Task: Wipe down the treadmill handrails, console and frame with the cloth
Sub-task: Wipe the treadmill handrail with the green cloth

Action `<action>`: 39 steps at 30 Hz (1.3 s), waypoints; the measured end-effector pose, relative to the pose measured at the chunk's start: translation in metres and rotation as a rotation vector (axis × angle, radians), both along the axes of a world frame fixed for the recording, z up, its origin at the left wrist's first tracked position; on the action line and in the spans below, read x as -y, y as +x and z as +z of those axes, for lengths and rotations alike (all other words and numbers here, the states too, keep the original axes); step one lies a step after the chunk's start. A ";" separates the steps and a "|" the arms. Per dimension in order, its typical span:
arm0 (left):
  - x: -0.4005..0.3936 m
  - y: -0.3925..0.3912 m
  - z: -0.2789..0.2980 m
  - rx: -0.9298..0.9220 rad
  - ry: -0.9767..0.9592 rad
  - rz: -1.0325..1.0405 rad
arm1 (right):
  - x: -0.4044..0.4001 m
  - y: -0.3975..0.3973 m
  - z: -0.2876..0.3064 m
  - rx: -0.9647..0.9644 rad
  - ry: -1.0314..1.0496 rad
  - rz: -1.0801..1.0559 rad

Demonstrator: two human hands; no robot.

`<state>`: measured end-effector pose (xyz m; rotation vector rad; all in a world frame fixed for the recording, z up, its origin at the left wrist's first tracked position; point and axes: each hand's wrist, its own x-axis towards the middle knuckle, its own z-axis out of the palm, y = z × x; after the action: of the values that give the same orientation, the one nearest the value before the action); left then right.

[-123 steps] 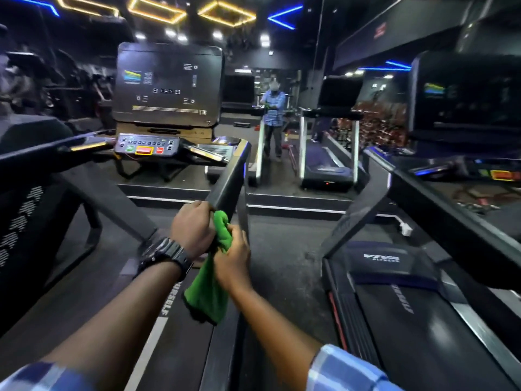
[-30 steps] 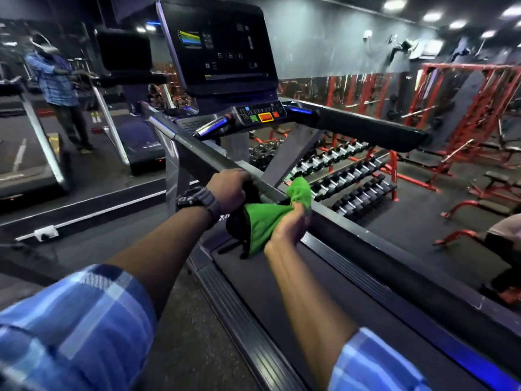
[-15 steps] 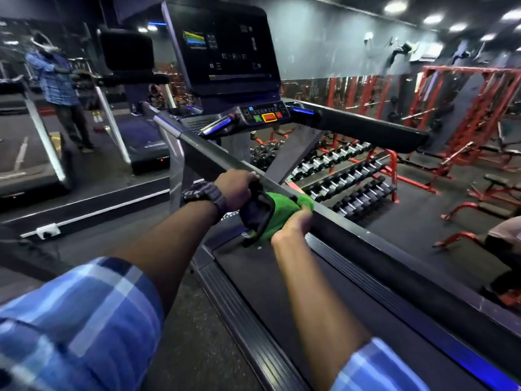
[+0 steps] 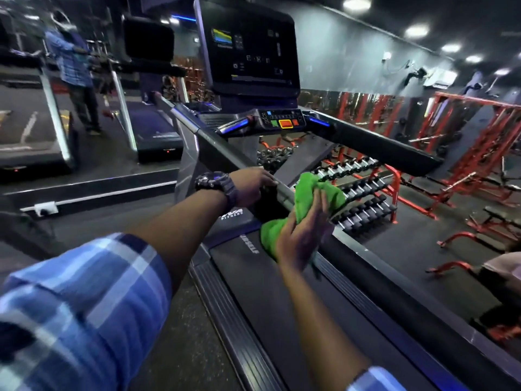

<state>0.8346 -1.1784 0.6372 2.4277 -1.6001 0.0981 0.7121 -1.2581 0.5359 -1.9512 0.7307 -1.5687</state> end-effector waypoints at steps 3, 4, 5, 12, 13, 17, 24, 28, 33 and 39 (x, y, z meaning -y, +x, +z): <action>-0.002 0.007 0.005 -0.032 -0.041 0.000 | 0.018 -0.015 0.006 -0.352 -0.483 -0.047; 0.000 0.009 0.007 -0.022 -0.048 0.025 | 0.024 -0.016 0.010 -0.446 -0.593 -0.055; 0.001 0.010 0.008 -0.013 -0.049 0.037 | 0.026 -0.018 0.014 -0.532 -0.677 -0.045; 0.003 0.020 0.006 0.037 -0.058 0.096 | 0.021 -0.008 0.030 -0.949 -1.111 0.014; 0.003 0.020 0.005 0.026 -0.059 0.100 | 0.017 -0.006 0.030 -1.011 -1.174 0.019; -0.003 0.028 -0.011 -0.088 -0.075 0.054 | 0.012 -0.012 0.034 -1.270 -1.451 0.127; -0.015 0.037 -0.032 -0.118 -0.208 0.093 | 0.040 -0.023 0.063 -1.155 -1.460 0.419; -0.014 0.046 -0.039 -0.175 -0.256 0.081 | -0.006 0.011 0.053 -1.247 -1.343 0.275; -0.016 0.052 -0.050 -0.241 -0.342 0.097 | 0.033 -0.011 0.054 -1.329 -1.429 0.503; -0.015 0.059 -0.057 -0.188 -0.385 0.159 | 0.016 0.037 0.084 -1.198 -0.959 0.355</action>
<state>0.8938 -1.1635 0.5800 2.1858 -1.1828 0.1810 0.7491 -1.2745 0.6200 -3.4823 -0.1167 -0.3382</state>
